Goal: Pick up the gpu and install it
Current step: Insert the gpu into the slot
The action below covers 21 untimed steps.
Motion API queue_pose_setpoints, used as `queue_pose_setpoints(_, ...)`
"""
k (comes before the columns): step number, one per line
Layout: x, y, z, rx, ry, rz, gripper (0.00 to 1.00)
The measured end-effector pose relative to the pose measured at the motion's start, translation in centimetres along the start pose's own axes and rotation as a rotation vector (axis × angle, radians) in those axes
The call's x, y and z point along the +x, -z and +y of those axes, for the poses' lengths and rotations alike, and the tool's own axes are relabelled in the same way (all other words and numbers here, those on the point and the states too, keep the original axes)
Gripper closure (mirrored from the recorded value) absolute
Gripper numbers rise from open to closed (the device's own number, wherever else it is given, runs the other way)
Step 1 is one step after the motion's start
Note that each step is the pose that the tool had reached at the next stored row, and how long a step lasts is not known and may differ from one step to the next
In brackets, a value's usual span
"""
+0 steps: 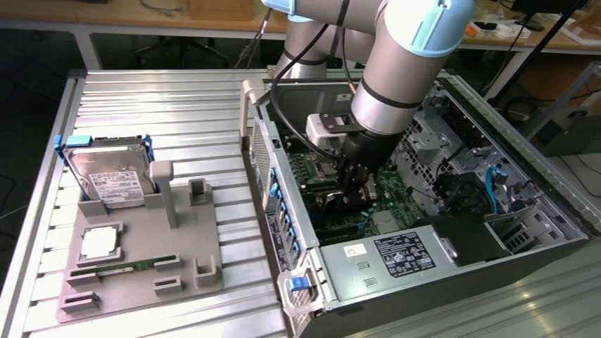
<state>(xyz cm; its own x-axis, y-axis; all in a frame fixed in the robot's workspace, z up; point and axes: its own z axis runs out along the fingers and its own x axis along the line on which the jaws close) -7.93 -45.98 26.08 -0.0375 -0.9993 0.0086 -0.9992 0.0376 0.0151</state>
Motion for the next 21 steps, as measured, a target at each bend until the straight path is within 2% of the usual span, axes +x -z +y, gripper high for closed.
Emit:
queue_pose_setpoints(10,-0.54,-0.09,0.02,-0.0001,0.002,-0.0002,0.73)
queue_pose_setpoints(21,-0.51,-0.24,0.07,-0.0011,0.002,0.0006,0.73)
